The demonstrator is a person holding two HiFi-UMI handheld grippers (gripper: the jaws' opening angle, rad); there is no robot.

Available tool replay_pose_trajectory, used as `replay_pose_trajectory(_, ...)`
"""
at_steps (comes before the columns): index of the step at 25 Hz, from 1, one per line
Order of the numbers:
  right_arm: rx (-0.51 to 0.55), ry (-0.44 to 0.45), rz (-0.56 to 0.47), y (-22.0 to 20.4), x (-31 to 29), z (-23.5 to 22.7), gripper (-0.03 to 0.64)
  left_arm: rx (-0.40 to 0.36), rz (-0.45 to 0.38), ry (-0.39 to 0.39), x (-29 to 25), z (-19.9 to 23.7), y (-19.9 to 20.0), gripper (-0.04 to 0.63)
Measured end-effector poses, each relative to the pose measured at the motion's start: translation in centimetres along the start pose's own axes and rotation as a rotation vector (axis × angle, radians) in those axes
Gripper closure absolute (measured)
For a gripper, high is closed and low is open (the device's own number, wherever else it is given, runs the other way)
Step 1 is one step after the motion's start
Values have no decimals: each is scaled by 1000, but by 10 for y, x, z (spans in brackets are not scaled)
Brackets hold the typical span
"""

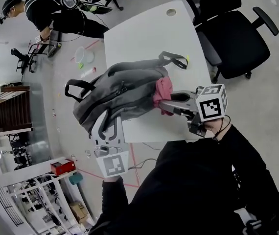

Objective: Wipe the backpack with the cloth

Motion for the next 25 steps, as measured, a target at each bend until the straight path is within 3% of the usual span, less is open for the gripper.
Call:
replay_pose_trajectory(4,243,208,-160,35,-8,109,532,39,-1,32,-1,0,-3,495)
replay_pose_trajectory(7,316,298,-226,49,-10,148,531,39,-6,26,-1,-1,-1,495)
replay_pose_trajectory(10,264,203,-246,51,-11,113,531,48,-1,25,-1,-2,1,495)
replay_pose_trajectory(14,5,181,-272,37,6,53,531,79,12,16,-1,-1,1,494)
replay_pose_trajectory(16,-53,97,-243,21,11,14,531,89,7,16,-1,0,0,494)
replay_pose_trajectory(21,-74,-217,80,-48,2,-77,531,91,5,9,-1,0,-1,494)
replay_pose_trajectory(25,-136,-415,217,-79,6,-116,531,88,2,5,-2,0,0,494)
Point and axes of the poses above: the fingertips, and each gripper's own axes: x backward along the fingers, z to its left, y out of its top, the point moved 3 cm from there along x, backward along the fingers, and after that the axes turned 5 degrees about -y, right-handed, at the moved point
